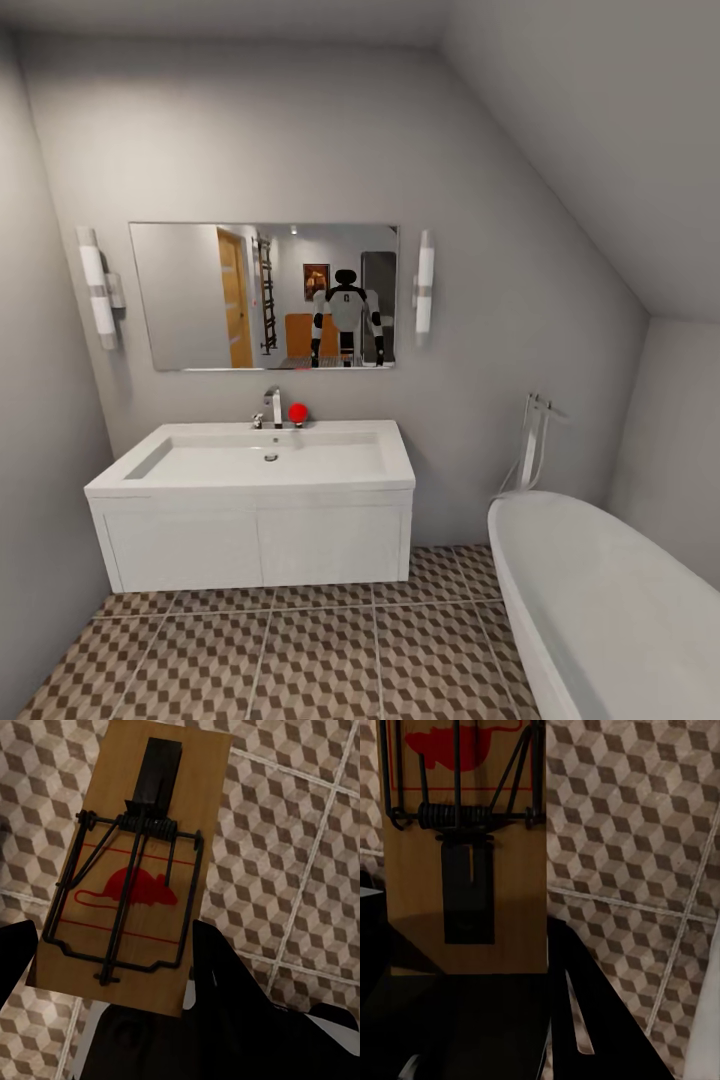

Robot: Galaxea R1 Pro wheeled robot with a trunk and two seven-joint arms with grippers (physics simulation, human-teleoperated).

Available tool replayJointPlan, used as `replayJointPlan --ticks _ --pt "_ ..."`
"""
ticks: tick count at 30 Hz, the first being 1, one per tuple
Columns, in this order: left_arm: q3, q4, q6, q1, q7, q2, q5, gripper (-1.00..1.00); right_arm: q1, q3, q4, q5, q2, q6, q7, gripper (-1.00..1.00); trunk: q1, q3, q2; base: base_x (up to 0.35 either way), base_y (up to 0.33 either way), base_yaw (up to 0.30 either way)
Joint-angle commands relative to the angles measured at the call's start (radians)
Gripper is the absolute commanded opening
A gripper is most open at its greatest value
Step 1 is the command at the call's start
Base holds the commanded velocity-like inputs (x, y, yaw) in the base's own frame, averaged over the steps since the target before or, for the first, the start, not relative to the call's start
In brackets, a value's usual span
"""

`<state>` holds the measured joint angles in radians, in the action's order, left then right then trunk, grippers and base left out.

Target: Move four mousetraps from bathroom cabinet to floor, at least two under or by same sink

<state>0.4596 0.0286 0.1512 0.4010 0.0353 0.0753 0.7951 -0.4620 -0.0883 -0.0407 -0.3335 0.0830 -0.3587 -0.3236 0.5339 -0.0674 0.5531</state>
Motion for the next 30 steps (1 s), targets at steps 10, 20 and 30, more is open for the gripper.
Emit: replayJointPlan --ticks 10,20,30 --pt "0.010 0.001 -0.002 0.001 -0.032 -0.003 0.009 -1.00 0.000 -0.009 -0.003 -0.009 -0.004 -0.004 -0.003 -1.00 0.039 0.032 0.071 0.000 0.000 0.000" --pt "0.010 0.001 -0.001 0.001 -0.045 -0.004 0.009 -1.00 0.000 -0.009 -0.002 -0.008 -0.004 0.002 -0.008 -1.00 0.077 0.063 0.141 0.000 0.000 0.000" --pt "0.010 0.001 0.002 0.001 -0.046 -0.004 0.009 -1.00 0.000 -0.009 -0.002 -0.011 -0.003 0.026 0.001 -1.00 0.115 0.094 0.211 0.000 0.000 0.000"
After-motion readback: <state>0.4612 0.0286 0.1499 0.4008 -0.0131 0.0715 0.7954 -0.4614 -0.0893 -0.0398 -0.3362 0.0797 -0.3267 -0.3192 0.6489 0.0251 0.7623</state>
